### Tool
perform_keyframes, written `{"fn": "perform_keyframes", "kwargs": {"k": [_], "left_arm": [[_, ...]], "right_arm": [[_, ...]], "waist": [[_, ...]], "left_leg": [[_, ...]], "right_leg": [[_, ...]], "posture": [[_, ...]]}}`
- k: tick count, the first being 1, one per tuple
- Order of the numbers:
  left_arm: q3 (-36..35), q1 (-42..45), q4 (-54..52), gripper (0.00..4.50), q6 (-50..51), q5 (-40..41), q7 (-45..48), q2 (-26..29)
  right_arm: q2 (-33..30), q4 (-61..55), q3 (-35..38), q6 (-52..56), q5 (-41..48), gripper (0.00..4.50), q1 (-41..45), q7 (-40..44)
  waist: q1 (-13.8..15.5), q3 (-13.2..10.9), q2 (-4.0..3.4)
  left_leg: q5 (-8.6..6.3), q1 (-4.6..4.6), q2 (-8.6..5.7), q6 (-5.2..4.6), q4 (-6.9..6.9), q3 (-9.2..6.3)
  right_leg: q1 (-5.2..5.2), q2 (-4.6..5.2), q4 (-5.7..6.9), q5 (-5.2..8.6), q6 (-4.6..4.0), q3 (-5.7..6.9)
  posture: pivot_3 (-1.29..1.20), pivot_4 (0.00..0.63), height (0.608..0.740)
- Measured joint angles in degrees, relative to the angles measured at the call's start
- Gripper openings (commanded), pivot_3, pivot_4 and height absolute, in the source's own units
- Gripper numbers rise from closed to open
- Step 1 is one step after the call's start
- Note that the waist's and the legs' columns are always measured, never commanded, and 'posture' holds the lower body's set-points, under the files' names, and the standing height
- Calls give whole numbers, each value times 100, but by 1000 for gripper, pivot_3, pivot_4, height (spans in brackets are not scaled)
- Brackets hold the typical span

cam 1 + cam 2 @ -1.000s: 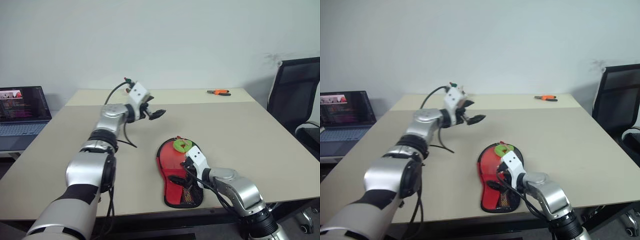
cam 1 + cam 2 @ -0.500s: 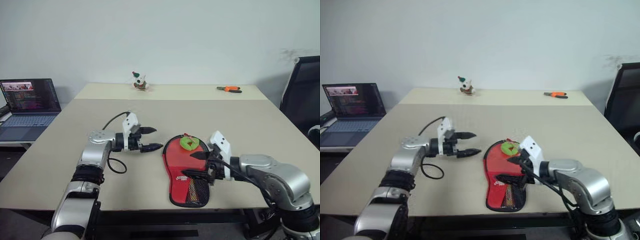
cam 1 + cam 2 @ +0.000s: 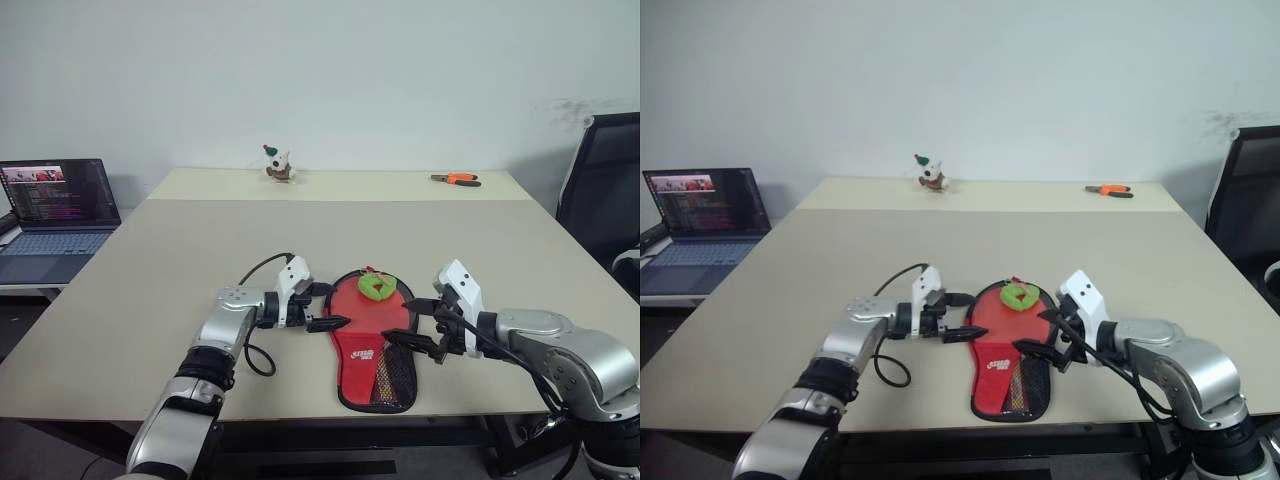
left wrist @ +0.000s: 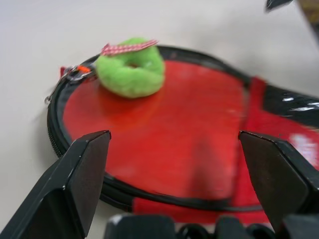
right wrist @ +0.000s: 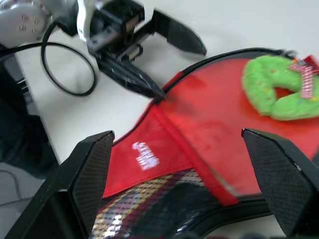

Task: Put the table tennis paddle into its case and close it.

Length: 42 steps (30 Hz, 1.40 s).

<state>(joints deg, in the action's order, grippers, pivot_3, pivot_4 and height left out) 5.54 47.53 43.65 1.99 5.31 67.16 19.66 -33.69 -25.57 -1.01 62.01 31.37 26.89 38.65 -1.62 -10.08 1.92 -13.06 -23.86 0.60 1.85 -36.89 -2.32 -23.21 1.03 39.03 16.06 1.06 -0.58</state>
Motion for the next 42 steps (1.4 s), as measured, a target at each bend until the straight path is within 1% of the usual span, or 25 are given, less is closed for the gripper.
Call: {"fn": "perform_keyframes", "kwargs": {"k": [4, 6, 9, 13, 19, 25, 29, 32, 38, 39, 41, 42], "left_arm": [[102, 402, 966, 4473, -605, -250, -347, -356], [144, 453, 1234, 4473, -798, -327, -421, -449], [149, 549, 1514, 4473, -1068, -409, -458, -533], [137, 599, 1680, 4473, -1254, -434, -452, -564], [133, 597, 1711, 4473, -1356, -441, -414, -544], [124, 561, 1710, 4473, -1382, -440, -410, -513], [123, 540, 1686, 4473, -1385, -439, -405, -505], [127, 528, 1669, 4500, -1387, -439, -404, -506], [126, 510, 1656, 4500, -1408, -439, -406, -505], [127, 509, 1656, 4500, -1417, -440, -407, -506], [129, 504, 1656, 4500, -1445, -442, -410, -510], [129, 500, 1656, 4500, -1456, -442, -410, -511]], "right_arm": [[138, 407, -258, -347, -280, 4500, 369, -135], [234, 630, -368, -552, -420, 4500, 526, -171], [345, 1281, -736, -1108, -877, 4500, 896, -224], [477, 2015, -1216, -1912, -1449, 4500, 1248, -96], [861, 3564, -1814, -3205, -2296, 4500, 1735, 163], [1160, 4844, -1932, -3939, -2824, 4500, 2060, 261], [1386, 5646, -1857, -4139, -3002, 4500, 2324, 224], [1495, 5951, -1742, -4167, -3029, 3887, 2456, 133], [1597, 6221, -1491, -4201, -3094, 1846, 2577, 10], [1642, 6286, -1400, -4167, -3062, 1397, 2619, 1], [1684, 6361, -1280, -4116, -3011, 821, 2686, -2], [1699, 6415, -1226, -4086, -2999, 425, 2737, -5]], "waist": [[-9, 0, 0], [-17, 0, 0], [-15, 0, 0], [-7, 0, 0], [-10, 1, -1], [-13, 1, -2], [-16, 2, -3], [-15, 3, -4], [-14, 4, -5], [-14, 3, -6], [-14, 3, -6], [-15, 3, -6]], "left_leg": [[-2, 2, -4, -3, -1, 8], [-2, 2, -4, -4, 0, 11], [-2, 4, -3, -4, -1, 14], [-2, 4, -2, -5, -3, 17], [-2, 7, 1, -4, -5, 22], [-2, 9, 3, -4, -6, 25], [-1, 11, 5, -4, -5, 27], [-1, 11, 6, -4, -6, 26], [-1, 12, 6, -4, -6, 27], [-1, 12, 6, -4, -6, 27], [-1, 12, 6, -4, -6, 27], [-1, 12, 5, -4, -6, 27]], "right_leg": [[0, 0, 0, 0, 0, 3], [-1, -2, 0, -1, 0, 3], [-2, -3, 2, -1, -1, 2], [-1, -2, 3, -1, -1, 2], [-1, -2, 6, -2, -3, 3], [-1, 1, 9, -3, -5, 0], [-1, 0, 11, -5, -7, -2], [-1, 1, 13, -5, -7, -3], [-1, 1, 15, -5, -8, -4], [-1, 1, 16, -5, -8, -5], [-1, 2, 16, -5, -8, -5], [-1, 2, 16, -5, -8, -5]], "posture": [[0, 150, 740], [0, 150, 740], [0, 150, 740], [0, 150, 740], [0, 150, 740], [0, 150, 740], [0, 150, 740], [0, 150, 740], [0, 150, 740], [0, 150, 740], [0, 150, 740], [0, 150, 740]]}}
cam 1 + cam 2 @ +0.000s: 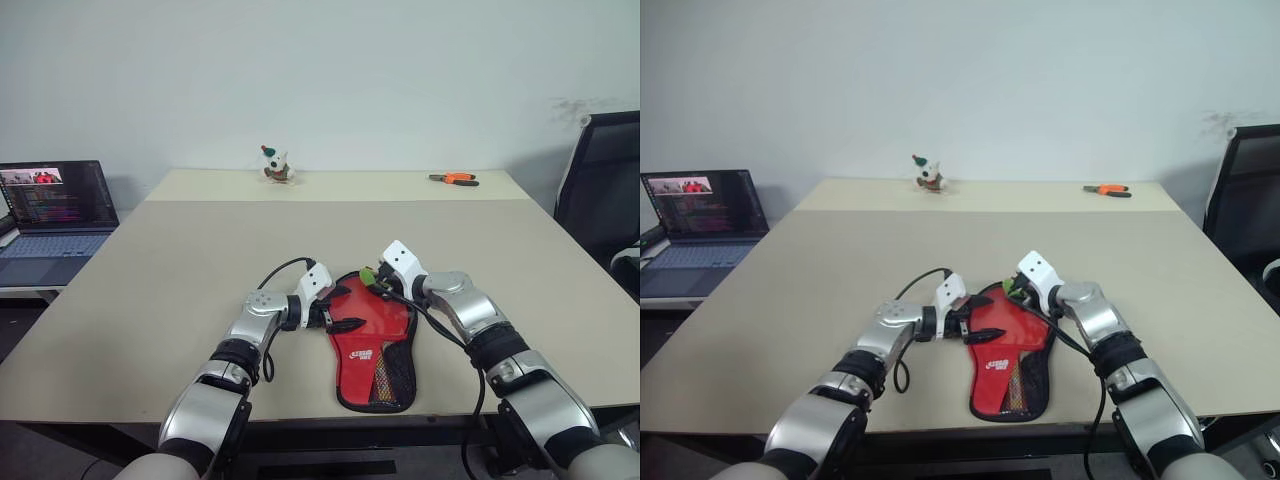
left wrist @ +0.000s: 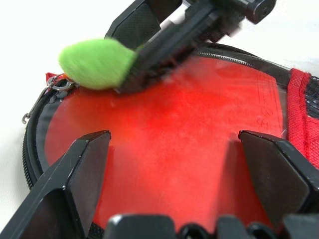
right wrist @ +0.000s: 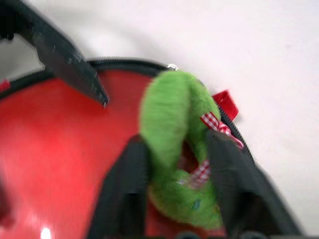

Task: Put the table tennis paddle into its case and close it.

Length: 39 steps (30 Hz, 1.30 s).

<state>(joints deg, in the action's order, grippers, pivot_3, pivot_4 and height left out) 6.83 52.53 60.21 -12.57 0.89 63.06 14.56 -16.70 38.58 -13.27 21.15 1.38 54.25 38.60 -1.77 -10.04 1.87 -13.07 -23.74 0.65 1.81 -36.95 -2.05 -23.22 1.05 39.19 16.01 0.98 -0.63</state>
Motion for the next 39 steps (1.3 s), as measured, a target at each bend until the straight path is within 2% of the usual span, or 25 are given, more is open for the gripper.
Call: {"fn": "perform_keyframes", "kwargs": {"k": [1, 2, 11, 15, 20, 39], "left_arm": [[0, -4, -2, 4500, -7, 0, 0, -4], [0, -12, -5, 4500, -13, 0, 0, -8], [2, -91, -103, 4500, -18, 1, 8, -24], [4, -118, -144, 4500, 15, 1, 7, -36], [4, -146, -196, 4500, 82, 2, 5, -40], [4, -90, 23, 4500, 86, 1, -145, -216]], "right_arm": [[4, 65, 66, 49, 4, 43, 72, -6], [0, 135, 129, 65, 6, 12, 148, -18], [95, 1487, 275, -408, -236, 12, 823, -185], [155, 2497, 307, -889, -433, 12, 1334, -579], [113, 3164, 371, -1300, -607, 12, 1680, -949], [-392, 3545, 534, -1528, -916, 12, 1610, -995]], "waist": [[0, 0, 0], [1, 0, 0], [-4, 2, -3], [-5, 2, -3], [-4, 3, -5], [59, 15, -24]], "left_leg": [[0, 0, 0, 0, 0, 0], [0, 0, 0, 0, 0, 0], [0, 5, 0, 0, 1, 10], [0, 12, 1, 0, 1, 19], [0, 15, 1, 0, 3, 25], [2, 26, -9, -3, -2, 31]], "right_leg": [[0, 0, 0, 0, 0, -1], [0, 0, 0, 0, 0, 0], [0, 1, 4, 0, 0, -7], [0, 1, 11, 0, 0, -15], [0, 2, 14, 0, 0, -20], [9, 11, 30, 0, 1, -23]], "posture": [[0, 150, 740], [0, 150, 740], [0, 150, 740], [0, 150, 740], [0, 150, 740], [0, 150, 740]]}}
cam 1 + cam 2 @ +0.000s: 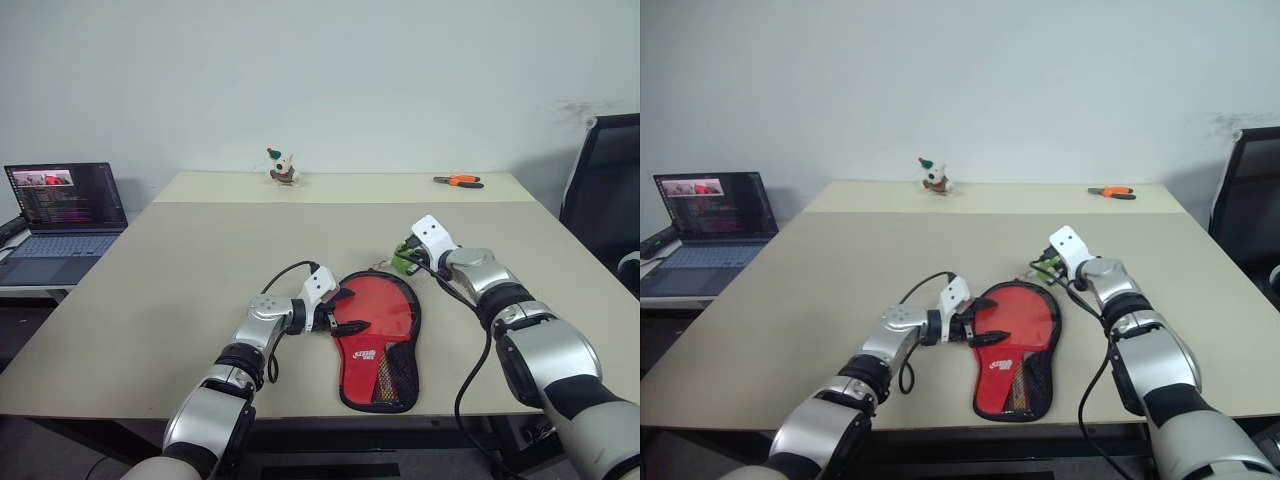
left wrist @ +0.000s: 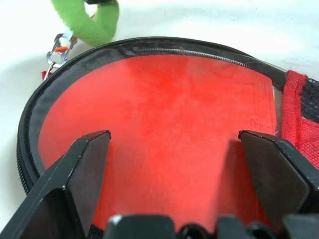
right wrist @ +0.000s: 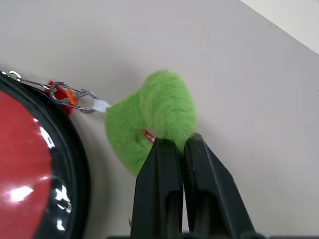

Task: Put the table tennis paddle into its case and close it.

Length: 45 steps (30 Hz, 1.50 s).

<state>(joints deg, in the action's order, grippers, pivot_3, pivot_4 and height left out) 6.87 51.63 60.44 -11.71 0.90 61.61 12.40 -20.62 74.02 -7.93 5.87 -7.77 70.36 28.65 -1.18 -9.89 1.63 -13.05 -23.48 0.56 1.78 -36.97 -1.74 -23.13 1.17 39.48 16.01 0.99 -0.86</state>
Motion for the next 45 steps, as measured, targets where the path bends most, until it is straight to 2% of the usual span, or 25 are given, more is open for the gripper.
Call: {"fn": "perform_keyframes", "kwargs": {"k": [7, 14, 18, 21, 27, 35, 45], "left_arm": [[0, 74, 116, 4500, 3, -8, -108, -105], [1, 196, 304, 4500, 1, -55, -238, -240], [1, 271, 377, 4500, -2, -102, -295, -309], [5, 318, 464, 4500, -9, -150, -354, -366], [18, 360, 588, 4500, -24, -235, -467, -397], [20, 441, 683, 4500, -99, -354, -521, -504], [20, 508, 774, 4500, -127, -446, -612, -565]], "right_arm": [[-476, -181, 56, -1, -11, 12, -320, 216], [-1048, -1027, 55, 108, -3, 12, -848, 707], [-1546, -2291, 120, 629, 129, 12, -1634, 1256], [-1971, -4093, 247, 1510, 459, 12, -2659, 1817], [-2560, -6832, 571, 3152, 1194, 12, -3943, 2455], [-3091, -8873, 892, 4286, 2091, 12, -5201, 2813], [-3789, -10528, 892, 4280, 2614, 12, -6433, 3156]], "waist": [[67, 2, -4], [128, 4, -6], [146, 6, -11], [172, 18, -32], [160, 31, -53], [179, 31, -50], [196, 30, -43]], "left_leg": [[0, 2, -1, -1, 0, 3], [0, 1, -4, -1, 0, 2], [0, 1, -6, -1, 0, 1], [0, -2, -9, -2, -1, -11], [-10, 62, -14, -17, 2, -17], [-11, 60, -14, -17, -1, -24], [-11, 60, -14, -17, -2, -27]], "right_leg": [[1, 0, -1, 0, 1, -2], [4, 0, -5, 1, 2, 0], [9, 0, -11, 0, 5, 0], [17, -1, -20, 1, 8, 8], [98, -8, -54, 19, 43, 14], [104, -2, -59, 23, 53, 16], [111, 0, -72, 27, 63, 21]], "posture": [[0, 150, 740], [0, 150, 740], [0, 150, 740], [0, 150, 740], [0, 150, 740], [0, 150, 740], [0, 150, 740]]}}
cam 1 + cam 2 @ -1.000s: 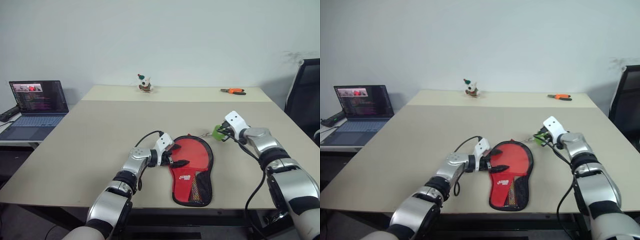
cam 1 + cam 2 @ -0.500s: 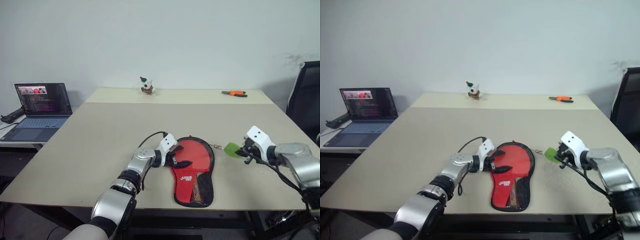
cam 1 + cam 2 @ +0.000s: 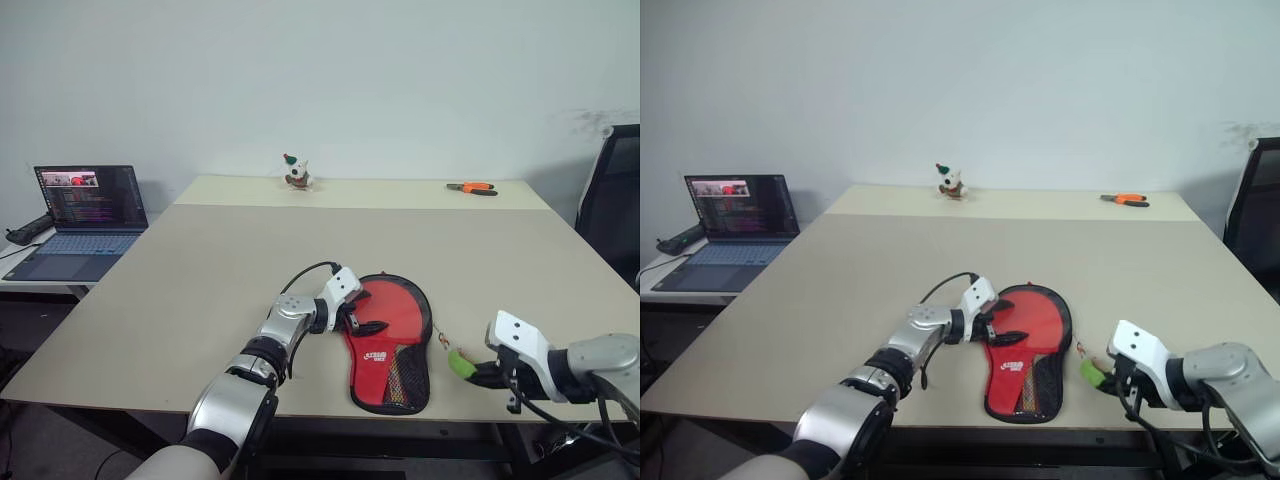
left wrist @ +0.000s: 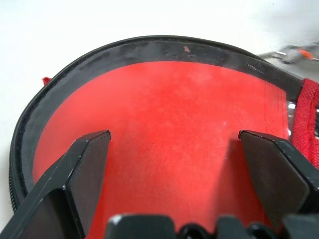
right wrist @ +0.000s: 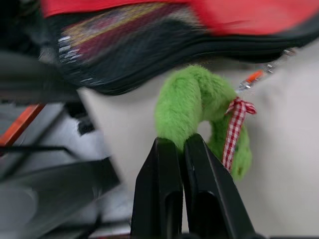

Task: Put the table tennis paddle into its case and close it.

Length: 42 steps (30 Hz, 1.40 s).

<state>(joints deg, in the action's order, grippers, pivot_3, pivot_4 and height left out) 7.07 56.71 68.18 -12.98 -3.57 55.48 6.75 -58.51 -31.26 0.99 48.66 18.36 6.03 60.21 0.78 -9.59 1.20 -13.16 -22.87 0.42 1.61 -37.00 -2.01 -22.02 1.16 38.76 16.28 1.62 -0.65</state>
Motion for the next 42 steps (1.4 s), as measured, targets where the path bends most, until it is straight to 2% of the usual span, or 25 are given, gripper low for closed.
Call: {"fn": "perform_keyframes", "kwargs": {"k": [6, 11, 18, 31, 37, 40, 42], "left_arm": [[0, 8, 16, 4500, -8, -14, -16, -22], [0, 11, 24, 4500, -9, -26, -91, -29], [2, 26, 26, 4500, -13, -100, -131, -40], [29, 43, 27, 4500, -20, -141, -192, -61], [49, 59, 30, 4500, -20, -146, -233, -64], [50, 70, 40, 4500, -20, -151, -247, -67], [50, 71, 44, 4500, -20, -153, -256, -70]], "right_arm": [[-425, -437, 55, -3, 340, 12, -461, 276], [-516, -705, 222, 8, 636, 12, -709, 346], [-458, -1282, 540, 568, 1789, 12, -930, 379], [-455, -1879, 812, 1058, 3070, 12, -1421, 22], [-456, -2025, 810, 1184, 3540, 12, -1090, -347], [-481, -2024, 791, 1311, 3950, 681, -733, -560], [-515, -2019, 763, 1420, 4379, 1378, -475, -701]], "waist": [[18, 0, 4], [39, 0, 7], [51, -1, 12], [50, 0, 14], [51, 0, 14], [49, 0, 14], [48, -1, 16]], "left_leg": [[0, 0, 1, 0, 1, -4], [0, -1, 1, 0, 1, -10], [-1, 5, 3, 1, 1, -22], [-6, 6, 7, -6, 4, -41], [-6, 3, 7, -6, 4, -44], [-6, 3, 7, -7, 6, -46], [-6, 2, 8, -7, 5, -51]], "right_leg": [[4, 0, -9, -1, 2, 4], [10, 1, -18, -1, 3, 10], [29, 1, -33, -1, 3, 22], [59, 0, -81, -8, 14, 43], [59, 1, -84, -7, 14, 47], [59, 1, -85, -7, 14, 48], [61, 1, -86, -7, 14, 53]], "posture": [[0, 150, 740], [0, 150, 740], [0, 150, 740], [0, 150, 740], [0, 150, 740], [0, 150, 740], [0, 150, 740]]}}
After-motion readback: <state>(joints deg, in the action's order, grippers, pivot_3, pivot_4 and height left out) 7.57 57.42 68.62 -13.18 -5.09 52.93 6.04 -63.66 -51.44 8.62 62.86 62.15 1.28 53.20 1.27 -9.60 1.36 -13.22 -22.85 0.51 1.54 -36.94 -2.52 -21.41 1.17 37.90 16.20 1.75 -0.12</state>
